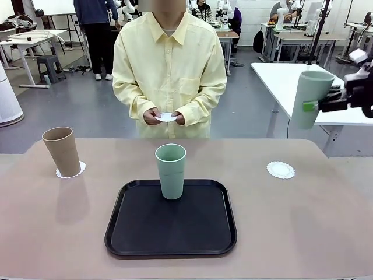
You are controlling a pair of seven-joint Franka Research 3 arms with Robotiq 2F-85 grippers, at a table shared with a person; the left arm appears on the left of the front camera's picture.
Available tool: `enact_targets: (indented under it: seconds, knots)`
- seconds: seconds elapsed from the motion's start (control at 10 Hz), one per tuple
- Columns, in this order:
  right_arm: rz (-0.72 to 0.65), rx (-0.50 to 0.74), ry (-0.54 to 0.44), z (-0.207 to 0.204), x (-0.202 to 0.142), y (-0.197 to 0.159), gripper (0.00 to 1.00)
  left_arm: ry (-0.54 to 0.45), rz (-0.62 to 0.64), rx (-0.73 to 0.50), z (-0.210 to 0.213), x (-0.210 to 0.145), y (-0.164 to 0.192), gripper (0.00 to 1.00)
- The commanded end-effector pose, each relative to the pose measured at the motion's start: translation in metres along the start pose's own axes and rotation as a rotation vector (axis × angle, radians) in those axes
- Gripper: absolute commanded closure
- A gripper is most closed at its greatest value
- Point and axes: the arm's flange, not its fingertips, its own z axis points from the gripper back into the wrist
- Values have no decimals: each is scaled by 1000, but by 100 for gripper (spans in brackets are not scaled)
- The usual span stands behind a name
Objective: Place coasters on the table and set cups on them.
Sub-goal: Take one Reusable plastic cup from the Flat Tray and place it on a coaster set by the human.
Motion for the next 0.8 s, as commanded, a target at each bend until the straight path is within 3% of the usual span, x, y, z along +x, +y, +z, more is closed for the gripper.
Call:
enact_targets:
  seconds: [0.0, 0.4, 0.7]
  knots:
    - [39, 12, 51, -20, -23, -13, 15, -16, 12, -14, 1, 1, -3, 0]
    - [70, 103, 44, -45, -79, -8, 15, -16, 12, -14, 1, 1, -3, 0]
    - [11, 167, 5, -50, -99, -3, 15, -16, 12, -14, 1, 1, -3, 0]
